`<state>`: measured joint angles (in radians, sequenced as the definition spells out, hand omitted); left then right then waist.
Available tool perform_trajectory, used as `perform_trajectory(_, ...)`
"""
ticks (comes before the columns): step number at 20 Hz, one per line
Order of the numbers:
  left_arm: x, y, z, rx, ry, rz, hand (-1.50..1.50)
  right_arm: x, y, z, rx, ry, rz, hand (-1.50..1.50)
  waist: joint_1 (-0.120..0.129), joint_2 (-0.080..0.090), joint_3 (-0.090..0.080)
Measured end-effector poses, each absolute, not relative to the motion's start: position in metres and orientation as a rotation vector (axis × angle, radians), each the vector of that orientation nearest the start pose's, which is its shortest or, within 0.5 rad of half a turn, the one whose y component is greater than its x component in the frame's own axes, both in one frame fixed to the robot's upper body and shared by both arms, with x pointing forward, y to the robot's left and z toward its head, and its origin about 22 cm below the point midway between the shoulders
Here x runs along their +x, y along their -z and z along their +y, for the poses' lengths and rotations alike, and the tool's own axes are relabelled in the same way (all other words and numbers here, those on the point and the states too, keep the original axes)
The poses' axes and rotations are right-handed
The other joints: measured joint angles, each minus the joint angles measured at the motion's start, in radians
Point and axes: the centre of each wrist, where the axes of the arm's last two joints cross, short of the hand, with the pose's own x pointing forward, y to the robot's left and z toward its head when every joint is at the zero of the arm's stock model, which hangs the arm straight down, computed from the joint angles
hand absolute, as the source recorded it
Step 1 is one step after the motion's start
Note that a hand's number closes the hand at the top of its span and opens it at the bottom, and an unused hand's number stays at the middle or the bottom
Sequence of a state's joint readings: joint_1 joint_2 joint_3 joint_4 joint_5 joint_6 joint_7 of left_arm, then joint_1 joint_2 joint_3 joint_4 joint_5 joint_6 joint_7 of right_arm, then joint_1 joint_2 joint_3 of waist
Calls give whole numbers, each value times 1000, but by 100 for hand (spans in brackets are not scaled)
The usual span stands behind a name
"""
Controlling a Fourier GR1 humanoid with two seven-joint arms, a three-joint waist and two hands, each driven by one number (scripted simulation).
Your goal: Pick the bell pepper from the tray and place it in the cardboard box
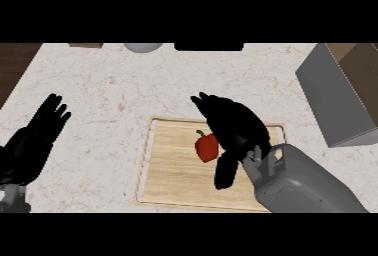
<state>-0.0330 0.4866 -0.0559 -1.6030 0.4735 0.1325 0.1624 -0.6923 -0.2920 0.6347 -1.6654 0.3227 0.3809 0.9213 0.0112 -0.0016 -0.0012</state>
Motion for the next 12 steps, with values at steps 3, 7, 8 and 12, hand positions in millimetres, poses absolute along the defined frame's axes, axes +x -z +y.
perform_trajectory(3,249,-49,322,51,-44,-1442,0,286,-157,-75,-524,-1371,-1154,-150,-4,1,0)
perform_trajectory(7,252,-48,319,52,-42,-1443,0,286,-145,-73,-518,-1392,-1109,-150,-7,1,1)
perform_trajectory(8,251,-49,319,58,-37,-1443,0,285,-142,-76,-523,-1396,-1100,-150,-8,1,1)
perform_trajectory(12,243,-50,317,54,-46,-1442,0,287,-136,-78,-530,-1402,-1080,-150,-7,0,1)
